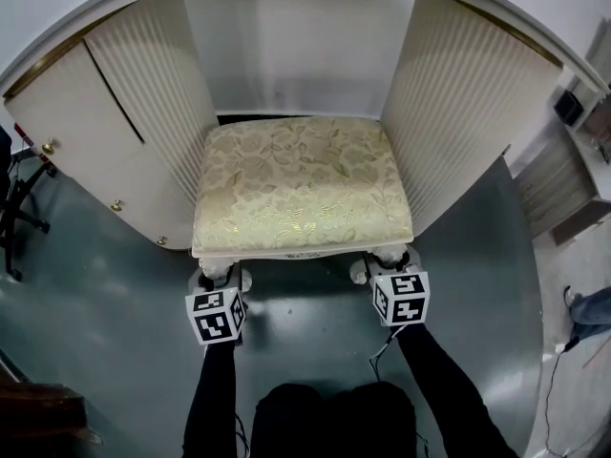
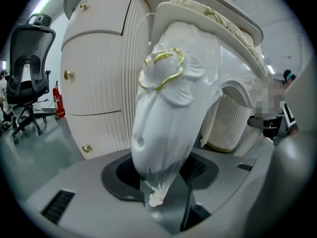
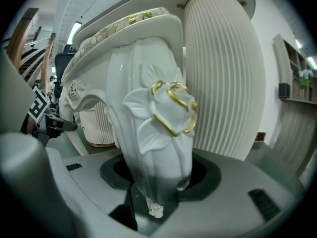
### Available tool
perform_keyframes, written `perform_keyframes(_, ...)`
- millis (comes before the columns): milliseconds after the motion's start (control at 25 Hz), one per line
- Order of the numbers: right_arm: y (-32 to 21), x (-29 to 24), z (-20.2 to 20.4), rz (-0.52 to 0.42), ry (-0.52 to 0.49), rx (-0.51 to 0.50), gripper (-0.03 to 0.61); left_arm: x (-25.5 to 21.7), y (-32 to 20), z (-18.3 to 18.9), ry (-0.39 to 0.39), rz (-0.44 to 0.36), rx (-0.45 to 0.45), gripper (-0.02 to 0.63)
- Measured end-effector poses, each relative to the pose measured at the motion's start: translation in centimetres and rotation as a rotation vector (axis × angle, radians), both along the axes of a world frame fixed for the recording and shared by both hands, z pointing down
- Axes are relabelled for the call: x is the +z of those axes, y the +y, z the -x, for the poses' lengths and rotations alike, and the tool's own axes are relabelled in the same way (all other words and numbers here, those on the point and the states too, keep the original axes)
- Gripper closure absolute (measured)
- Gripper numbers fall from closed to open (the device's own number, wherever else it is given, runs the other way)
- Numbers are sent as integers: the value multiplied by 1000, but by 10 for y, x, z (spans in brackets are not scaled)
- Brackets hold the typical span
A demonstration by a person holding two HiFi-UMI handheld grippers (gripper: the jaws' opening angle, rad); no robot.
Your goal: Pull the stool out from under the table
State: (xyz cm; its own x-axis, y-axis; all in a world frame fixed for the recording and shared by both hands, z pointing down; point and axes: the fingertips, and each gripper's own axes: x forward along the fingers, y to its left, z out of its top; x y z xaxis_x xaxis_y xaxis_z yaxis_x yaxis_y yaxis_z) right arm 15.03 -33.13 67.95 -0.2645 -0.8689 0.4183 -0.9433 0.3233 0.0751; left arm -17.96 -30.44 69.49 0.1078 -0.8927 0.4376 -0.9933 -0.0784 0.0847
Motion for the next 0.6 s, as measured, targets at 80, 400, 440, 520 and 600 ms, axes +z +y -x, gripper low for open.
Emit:
perform_keyframes(80, 1, -1, 0, 11, 2, -2, 365, -1, 1, 0, -1, 5, 0, 402)
perform_keyframes(400, 6, -2, 1, 46, 6, -5, 365, -3, 4, 0, -1, 27, 2, 402)
perform_keyframes(440, 7, -2, 1, 49, 5, -4, 365, -3, 4, 0, -1, 28, 1, 402)
perform_keyframes(520, 8, -2, 1, 50, 5, -4, 365, -3, 5, 1, -1, 30, 2, 402)
perform_keyframes(600, 7, -3, 1, 49, 5, -6, 365, -3, 4, 1, -2, 33, 4, 402)
